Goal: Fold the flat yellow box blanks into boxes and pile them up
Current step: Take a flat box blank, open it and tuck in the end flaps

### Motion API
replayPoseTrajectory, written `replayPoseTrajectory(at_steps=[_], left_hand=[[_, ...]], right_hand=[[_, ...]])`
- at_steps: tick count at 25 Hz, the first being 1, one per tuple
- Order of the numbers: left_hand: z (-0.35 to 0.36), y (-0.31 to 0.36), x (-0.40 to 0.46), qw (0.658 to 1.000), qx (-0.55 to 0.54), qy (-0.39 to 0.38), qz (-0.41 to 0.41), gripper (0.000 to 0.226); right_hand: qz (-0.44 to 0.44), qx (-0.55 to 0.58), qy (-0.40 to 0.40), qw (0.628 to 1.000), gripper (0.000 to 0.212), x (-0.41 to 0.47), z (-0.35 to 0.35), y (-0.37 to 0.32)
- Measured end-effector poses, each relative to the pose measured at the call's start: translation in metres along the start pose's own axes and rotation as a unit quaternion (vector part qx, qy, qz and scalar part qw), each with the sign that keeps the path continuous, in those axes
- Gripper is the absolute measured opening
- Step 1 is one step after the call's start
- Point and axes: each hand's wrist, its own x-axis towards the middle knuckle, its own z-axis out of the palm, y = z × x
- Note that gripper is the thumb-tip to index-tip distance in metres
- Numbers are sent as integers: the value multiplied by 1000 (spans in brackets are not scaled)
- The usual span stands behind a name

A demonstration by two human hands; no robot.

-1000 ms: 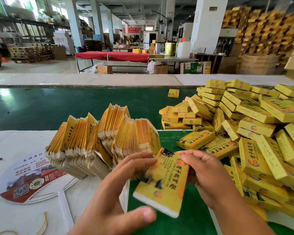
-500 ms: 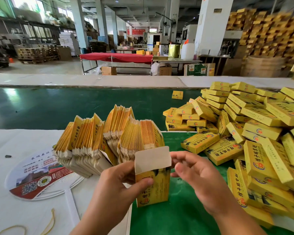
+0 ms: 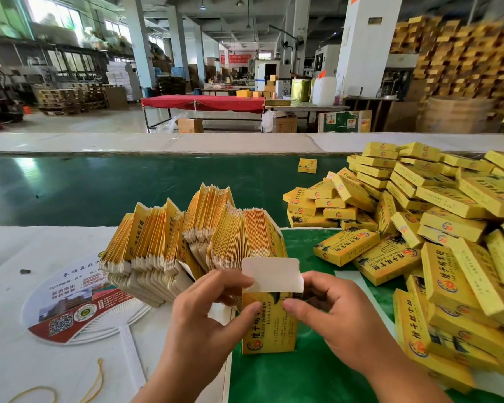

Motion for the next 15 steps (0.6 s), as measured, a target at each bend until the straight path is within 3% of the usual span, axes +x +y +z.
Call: replayPoseTrajectory(at_steps=[7,12,15], left_hand=[[1,-2,-1,999,16,-30,-20,12],[2,1,-1,999,23,-29,-16,14],[3,3,0,999,37,-28,-2,12]], right_hand=[[-110,-51,85,989,32,-4,3,-2],[-144,-101,61,983,9,-3,1,-3],[-164,-109,48,979,10,0,1,-4]])
